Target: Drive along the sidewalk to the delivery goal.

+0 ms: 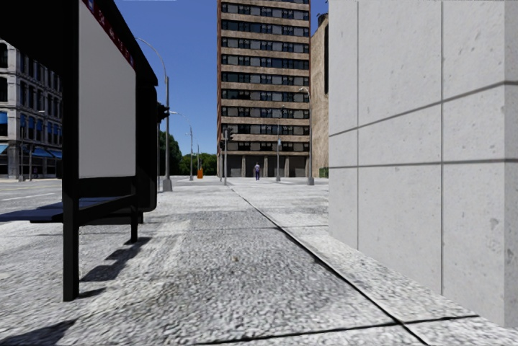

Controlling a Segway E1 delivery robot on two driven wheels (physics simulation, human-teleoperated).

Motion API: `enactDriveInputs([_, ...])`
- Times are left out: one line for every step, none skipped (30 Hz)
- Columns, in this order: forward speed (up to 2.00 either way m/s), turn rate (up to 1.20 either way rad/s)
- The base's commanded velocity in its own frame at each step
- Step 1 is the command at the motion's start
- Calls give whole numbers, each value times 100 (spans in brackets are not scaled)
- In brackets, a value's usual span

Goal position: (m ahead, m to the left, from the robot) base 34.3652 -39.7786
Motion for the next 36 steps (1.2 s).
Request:
enactDriveInputs([200,0])
enactDriveInputs([200,0])
enactDriveInputs([200,0])
enactDriveInputs([200,0])
enactDriveInputs([200,0])
enactDriveInputs([200,0])
enactDriveInputs([200,0])
enactDriveInputs([200,0])
enactDriveInputs([200,0])
enactDriveInputs([200,0])
enactDriveInputs([200,0])
enactDriveInputs([200,0])
enactDriveInputs([200,0])
enactDriveInputs([200,0])
enactDriveInputs([200,0])
enactDriveInputs([200,0])
enactDriveInputs([200,0])
enactDriveInputs([200,0])
enactDriveInputs([200,0])
enactDriveInputs([200,0])
enactDriveInputs([200,0])
enactDriveInputs([200,0])
enactDriveInputs([200,0])
enactDriveInputs([200,0])
enactDriveInputs([200,0])
enactDriveInputs([200,0])
enactDriveInputs([200,0])
enactDriveInputs([200,0])
enactDriveInputs([200,0])
enactDriveInputs([200,0])
enactDriveInputs([200,0])
enactDriveInputs([200,0])
enactDriveInputs([200,0])
enactDriveInputs([200,0])
enactDriveInputs([200,0])
enactDriveInputs([200,0])
